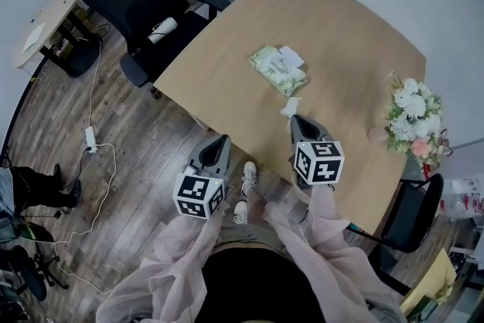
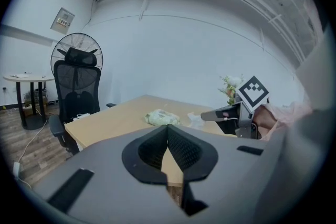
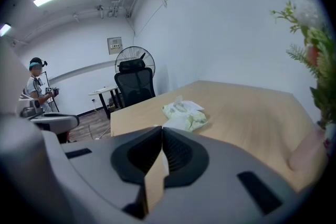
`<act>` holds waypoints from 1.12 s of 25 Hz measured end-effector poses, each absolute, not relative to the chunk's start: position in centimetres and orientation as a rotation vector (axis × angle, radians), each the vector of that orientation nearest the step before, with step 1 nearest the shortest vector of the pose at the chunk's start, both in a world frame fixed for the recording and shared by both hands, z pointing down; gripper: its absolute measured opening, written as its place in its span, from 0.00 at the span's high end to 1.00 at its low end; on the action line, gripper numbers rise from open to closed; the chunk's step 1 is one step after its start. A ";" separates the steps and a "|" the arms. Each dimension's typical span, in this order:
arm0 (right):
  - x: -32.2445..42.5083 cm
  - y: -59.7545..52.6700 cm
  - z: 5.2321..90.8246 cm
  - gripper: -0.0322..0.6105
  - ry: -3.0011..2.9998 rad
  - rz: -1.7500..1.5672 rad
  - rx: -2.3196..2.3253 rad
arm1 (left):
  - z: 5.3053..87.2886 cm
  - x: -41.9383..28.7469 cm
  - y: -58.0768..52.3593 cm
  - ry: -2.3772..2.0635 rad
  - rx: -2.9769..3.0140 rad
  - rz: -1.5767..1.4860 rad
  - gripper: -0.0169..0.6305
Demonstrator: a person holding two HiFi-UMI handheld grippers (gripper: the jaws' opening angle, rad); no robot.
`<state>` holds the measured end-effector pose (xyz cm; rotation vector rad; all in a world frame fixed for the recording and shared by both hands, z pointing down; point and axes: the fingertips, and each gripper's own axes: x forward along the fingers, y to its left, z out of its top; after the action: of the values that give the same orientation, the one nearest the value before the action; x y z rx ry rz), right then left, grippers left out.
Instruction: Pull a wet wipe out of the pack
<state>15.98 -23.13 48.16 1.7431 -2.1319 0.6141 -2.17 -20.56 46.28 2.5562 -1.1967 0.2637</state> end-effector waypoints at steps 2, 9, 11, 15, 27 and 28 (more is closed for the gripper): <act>16.1 -22.5 47.4 0.93 -2.161 0.625 1.764 | 45.8 -1.9 -20.4 -1.190 2.569 0.251 0.96; 16.3 -20.6 43.8 0.93 -2.229 0.513 1.847 | 44.1 -1.2 -20.5 -1.170 2.621 0.211 0.96; 16.3 -20.2 42.9 0.93 -2.239 0.449 1.863 | 43.7 -1.0 -20.8 -1.171 2.630 0.198 0.95; 16.0 -19.3 41.7 0.93 -2.262 0.384 1.873 | 42.7 -0.5 -21.3 -1.165 2.652 0.171 0.96; 16.0 -18.1 42.1 0.93 -2.233 0.376 1.862 | 41.6 0.4 -21.8 -1.162 2.713 0.175 0.96; 16.1 -18.0 42.2 0.93 -2.232 0.378 1.862 | 41.7 0.5 -21.8 -1.159 2.713 0.179 0.96</act>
<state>16.05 -18.02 42.16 1.8618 -2.2316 0.3779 0.52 -21.78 41.67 2.7125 -1.1594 0.1793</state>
